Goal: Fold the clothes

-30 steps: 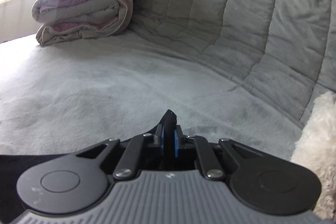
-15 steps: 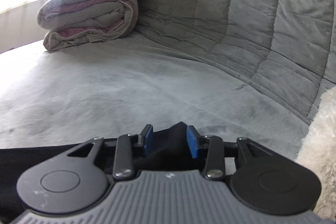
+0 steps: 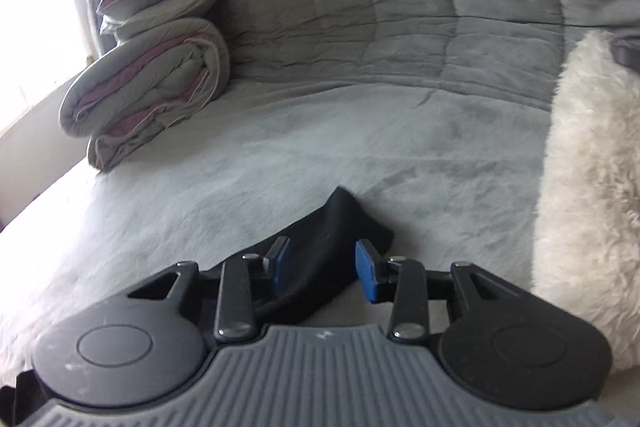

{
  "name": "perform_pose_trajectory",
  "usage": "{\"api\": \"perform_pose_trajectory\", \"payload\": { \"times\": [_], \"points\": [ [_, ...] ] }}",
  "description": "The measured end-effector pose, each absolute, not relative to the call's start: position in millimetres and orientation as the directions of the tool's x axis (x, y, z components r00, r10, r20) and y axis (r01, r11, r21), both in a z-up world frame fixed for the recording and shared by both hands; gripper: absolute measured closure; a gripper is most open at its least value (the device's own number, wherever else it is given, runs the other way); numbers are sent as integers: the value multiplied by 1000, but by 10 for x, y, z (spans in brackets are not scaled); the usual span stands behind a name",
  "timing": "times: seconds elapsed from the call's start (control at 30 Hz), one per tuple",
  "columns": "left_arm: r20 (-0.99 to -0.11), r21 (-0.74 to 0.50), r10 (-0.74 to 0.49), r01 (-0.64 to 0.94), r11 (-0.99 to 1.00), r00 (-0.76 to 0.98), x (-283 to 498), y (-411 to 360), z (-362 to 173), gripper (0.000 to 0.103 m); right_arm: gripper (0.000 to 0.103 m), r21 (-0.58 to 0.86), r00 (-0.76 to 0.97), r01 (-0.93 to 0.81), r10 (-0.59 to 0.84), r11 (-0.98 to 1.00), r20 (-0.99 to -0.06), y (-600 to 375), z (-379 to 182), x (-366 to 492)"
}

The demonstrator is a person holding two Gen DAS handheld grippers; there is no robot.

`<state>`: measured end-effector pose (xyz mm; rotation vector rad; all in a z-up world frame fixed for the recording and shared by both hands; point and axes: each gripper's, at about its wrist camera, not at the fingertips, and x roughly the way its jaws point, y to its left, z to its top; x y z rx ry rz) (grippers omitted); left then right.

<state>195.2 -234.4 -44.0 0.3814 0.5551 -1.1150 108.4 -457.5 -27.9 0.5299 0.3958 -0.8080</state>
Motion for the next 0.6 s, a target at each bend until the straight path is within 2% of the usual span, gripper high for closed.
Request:
{"api": "perform_pose_trajectory", "payload": {
  "times": [0.1,0.17,0.2,0.23,0.27,0.3,0.33,0.37,0.4,0.43,0.53,0.6],
  "points": [
    [-593,45,-728,916,399,346,1895,-2421,-460,62,65,253,588,793,-589,554,-554,-4687,-310,1053],
    [-605,54,-711,910,411,357,1911,-2476,-479,63,76,240,577,796,-577,555,-578,-4724,-420,1066],
    [-615,59,-701,907,417,362,1936,-2505,-488,64,77,241,590,787,-576,568,-567,-4713,-469,1060],
    [-623,62,-691,904,422,366,1958,-2532,-495,64,82,242,603,777,-574,582,-555,-4702,-517,1054],
    [-629,64,-685,902,427,369,1978,-2555,-496,66,92,235,616,763,-568,602,-546,-4692,-531,1071],
    [-634,68,-676,899,434,374,2004,-2577,-487,68,94,229,620,758,-566,610,-544,-4689,-520,1075],
    [-641,72,-667,895,441,380,2028,-2598,-474,77,96,224,616,762,-573,607,-540,-4692,-491,1068],
    [-646,66,-662,893,446,379,2052,-2606,-453,92,98,219,612,766,-581,604,-537,-4694,-461,1061],
    [-650,44,-666,893,448,366,2084,-2596,-426,97,98,196,596,777,-600,598,-534,-4695,-420,1057],
    [-652,10,-676,895,446,344,2120,-2573,-400,98,101,173,580,788,-618,591,-530,-4695,-379,1053],
    [-640,-162,-735,896,413,223,2278,-2410,-370,98,101,117,540,809,-649,576,-537,-4756,-305,1048],
    [-638,-234,-749,883,407,176,2371,-2321,-401,97,100,132,538,811,-639,570,-550,-4806,-312,1020]
  ]
}}
